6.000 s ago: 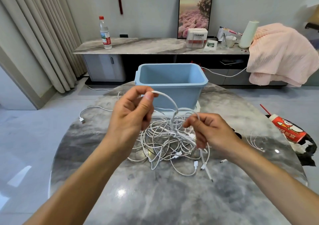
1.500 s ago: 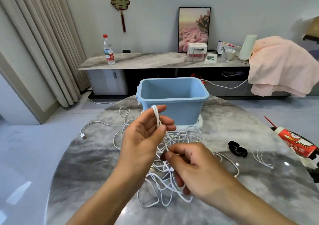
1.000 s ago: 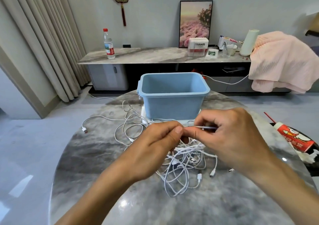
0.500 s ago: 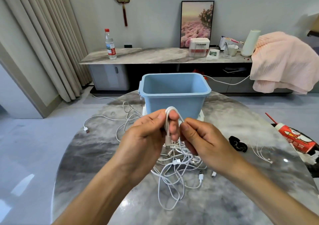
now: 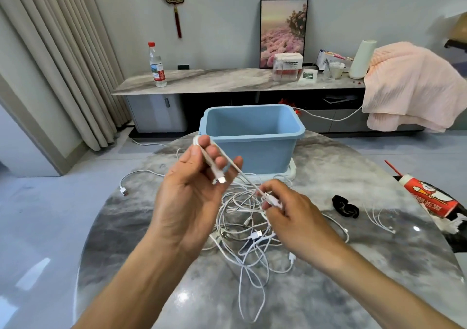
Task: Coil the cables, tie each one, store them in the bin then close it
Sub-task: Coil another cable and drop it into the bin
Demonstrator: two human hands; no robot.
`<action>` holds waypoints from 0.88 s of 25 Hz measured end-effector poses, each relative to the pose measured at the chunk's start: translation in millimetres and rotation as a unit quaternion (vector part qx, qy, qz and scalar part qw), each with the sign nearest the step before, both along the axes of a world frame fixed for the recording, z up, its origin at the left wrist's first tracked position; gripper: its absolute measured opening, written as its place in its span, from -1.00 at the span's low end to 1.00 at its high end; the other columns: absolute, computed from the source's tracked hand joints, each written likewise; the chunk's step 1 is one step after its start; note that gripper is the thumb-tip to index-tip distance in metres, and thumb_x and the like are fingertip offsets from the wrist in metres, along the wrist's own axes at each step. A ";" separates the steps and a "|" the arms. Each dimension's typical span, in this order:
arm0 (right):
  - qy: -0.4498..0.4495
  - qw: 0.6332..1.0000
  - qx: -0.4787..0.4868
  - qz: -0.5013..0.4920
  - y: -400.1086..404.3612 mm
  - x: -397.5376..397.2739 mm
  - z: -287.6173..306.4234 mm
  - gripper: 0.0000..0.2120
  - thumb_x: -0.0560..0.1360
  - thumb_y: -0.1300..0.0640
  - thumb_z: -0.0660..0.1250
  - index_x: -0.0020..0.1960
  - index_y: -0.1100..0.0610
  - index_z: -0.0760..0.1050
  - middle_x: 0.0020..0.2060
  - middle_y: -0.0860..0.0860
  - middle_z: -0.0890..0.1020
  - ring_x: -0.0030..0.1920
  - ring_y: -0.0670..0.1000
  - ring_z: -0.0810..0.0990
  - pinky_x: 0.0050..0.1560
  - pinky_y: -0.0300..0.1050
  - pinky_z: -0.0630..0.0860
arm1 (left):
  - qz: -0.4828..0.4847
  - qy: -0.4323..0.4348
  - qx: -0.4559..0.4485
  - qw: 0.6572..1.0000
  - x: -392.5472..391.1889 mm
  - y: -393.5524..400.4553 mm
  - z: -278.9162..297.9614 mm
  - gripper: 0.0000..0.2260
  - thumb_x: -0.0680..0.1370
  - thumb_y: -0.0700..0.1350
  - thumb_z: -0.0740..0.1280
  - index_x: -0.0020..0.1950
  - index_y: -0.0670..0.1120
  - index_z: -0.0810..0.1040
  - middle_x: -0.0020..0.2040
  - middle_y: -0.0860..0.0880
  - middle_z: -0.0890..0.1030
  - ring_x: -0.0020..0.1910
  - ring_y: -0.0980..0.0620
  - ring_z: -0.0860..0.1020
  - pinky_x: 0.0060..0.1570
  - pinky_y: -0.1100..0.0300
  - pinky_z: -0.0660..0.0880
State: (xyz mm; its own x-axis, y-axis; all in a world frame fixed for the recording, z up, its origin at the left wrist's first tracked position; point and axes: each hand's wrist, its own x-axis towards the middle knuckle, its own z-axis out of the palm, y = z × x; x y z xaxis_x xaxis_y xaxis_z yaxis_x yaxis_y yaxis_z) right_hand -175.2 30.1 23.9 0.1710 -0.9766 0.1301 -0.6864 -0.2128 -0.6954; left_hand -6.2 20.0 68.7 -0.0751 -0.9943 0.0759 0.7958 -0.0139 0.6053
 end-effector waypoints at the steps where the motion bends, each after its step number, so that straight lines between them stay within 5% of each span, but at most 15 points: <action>1: -0.007 1.000 0.012 -0.005 -2.0 -4.9 -1.9 -0.68 0.56 0.23 0.16 0.19 -0.13 0.41 -0.20 -0.17 0.54 -0.35 -0.19 0.39 -0.29 -0.24 0.35 | 0.007 0.012 -0.011 1.000 8.4 -3.6 3.5 -0.83 0.64 -0.15 0.12 -0.02 -0.06 0.50 -0.28 0.07 0.51 -0.33 0.16 0.50 0.20 0.03 0.54; 4: -0.013 0.998 0.056 0.000 -11.1 -17.5 -3.9 -0.61 0.60 0.24 0.09 0.29 -0.16 0.39 -0.05 -0.16 0.63 -0.36 -0.24 0.45 -0.31 -0.28 0.32 | 0.060 0.033 -0.050 0.996 41.1 -12.8 15.4 -0.79 0.68 -0.16 0.08 -0.04 -0.02 0.49 -0.29 0.12 0.46 -0.35 0.21 0.44 0.08 0.14 0.55; 7: 0.086 0.993 0.079 0.012 -23.1 -29.8 -11.7 -0.69 0.59 0.23 0.11 0.13 -0.14 0.46 -0.16 -0.12 0.65 -0.34 -0.21 0.52 -0.30 -0.23 0.40 | 0.091 0.031 -0.063 0.993 64.8 -19.2 20.6 -0.78 0.69 -0.18 0.08 -0.03 -0.02 0.49 -0.28 0.14 0.44 -0.35 0.22 0.43 0.03 0.16 0.51; 9: 0.139 0.983 0.122 0.010 -28.0 -45.6 -19.3 -0.92 0.62 -0.02 0.19 0.02 -0.15 0.45 -0.20 -0.14 0.62 -0.19 -0.12 0.58 -0.19 -0.13 0.45 | 0.077 0.082 -0.092 0.989 86.9 -23.0 23.1 -0.83 0.66 -0.22 0.15 -0.01 -0.06 0.51 -0.28 0.09 0.48 -0.34 0.17 0.46 -0.01 0.15 0.51; 11: 0.149 0.967 0.205 0.014 -30.3 -67.1 -19.4 -0.62 0.44 -0.46 0.22 0.01 -0.20 0.51 -0.09 -0.20 0.64 -0.03 -0.14 0.60 0.01 -0.11 0.50 | 0.042 0.172 -0.136 0.975 112.4 -26.4 30.7 -0.89 0.57 -0.34 0.28 0.02 -0.16 0.52 -0.27 -0.04 0.54 -0.34 0.04 0.53 -0.04 0.07 0.53; 13: 0.160 0.960 0.227 0.026 -31.5 -84.0 -19.4 -0.44 0.26 -0.60 0.23 0.05 -0.26 0.55 0.11 -0.27 0.61 0.19 -0.15 0.54 0.25 -0.06 0.45 | 0.065 0.182 -0.129 0.973 126.3 -26.0 32.6 -0.84 0.52 -0.40 0.33 0.02 -0.19 0.51 -0.26 -0.09 0.54 -0.34 -0.01 0.53 -0.08 0.05 0.55; 16: 0.197 0.969 0.144 0.047 -29.0 -65.2 -5.1 -0.59 0.48 -0.18 0.40 0.31 -0.21 0.46 0.46 -0.21 0.34 0.47 -0.10 0.27 0.44 -0.08 0.24 | 0.087 0.076 -0.087 0.990 94.2 -18.8 26.2 -0.82 0.67 -0.26 0.12 0.01 -0.08 0.49 -0.23 0.06 0.45 -0.35 0.15 0.44 -0.19 0.19 0.54; 18: -0.021 0.996 0.076 0.048 -14.9 -29.6 9.4 -0.60 0.50 -0.01 0.39 0.32 -0.18 0.47 0.42 -0.17 0.43 0.45 -0.12 0.35 0.36 -0.18 0.30 | 0.071 -0.040 -0.082 0.993 55.1 -13.1 21.9 -0.78 0.69 -0.19 0.06 0.00 -0.06 0.48 -0.27 0.08 0.41 -0.37 0.18 0.38 -0.29 0.31 0.45; 20: -0.305 0.936 0.138 0.111 2.0 6.8 22.4 -0.51 0.41 -0.11 0.42 0.33 -0.11 0.49 0.26 -0.06 0.60 0.30 -0.05 0.55 0.29 -0.17 0.44 | 0.046 -0.103 -0.078 0.991 22.7 -6.1 16.8 -0.82 0.65 -0.15 0.11 0.03 -0.09 0.50 -0.30 0.05 0.41 -0.38 0.17 0.36 -0.35 0.34 0.37; 22: -0.382 0.889 0.181 0.174 17.1 32.3 24.4 -0.54 0.46 -0.06 0.43 0.32 0.02 0.49 0.09 0.06 0.69 0.11 0.00 0.66 0.17 -0.17 0.53 | 0.023 -0.125 -0.068 0.990 2.0 2.7 10.9 -0.82 0.59 -0.13 0.17 0.07 -0.12 0.54 -0.31 0.02 0.43 -0.38 0.16 0.39 -0.25 0.28 0.46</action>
